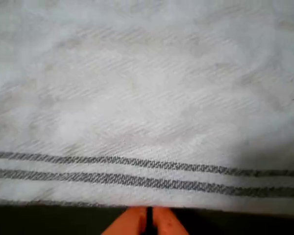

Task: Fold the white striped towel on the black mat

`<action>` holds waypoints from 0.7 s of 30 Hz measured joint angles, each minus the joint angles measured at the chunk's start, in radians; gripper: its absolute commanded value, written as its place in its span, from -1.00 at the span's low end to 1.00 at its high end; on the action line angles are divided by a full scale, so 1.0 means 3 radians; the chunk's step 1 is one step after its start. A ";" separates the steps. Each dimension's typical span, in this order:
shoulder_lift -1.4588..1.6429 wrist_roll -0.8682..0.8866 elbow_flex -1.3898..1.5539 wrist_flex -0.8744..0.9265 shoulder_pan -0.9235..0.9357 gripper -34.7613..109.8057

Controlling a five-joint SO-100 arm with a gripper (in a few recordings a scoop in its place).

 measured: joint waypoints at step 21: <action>-0.2234 0.0895 -0.2240 0.0179 -0.0624 -0.52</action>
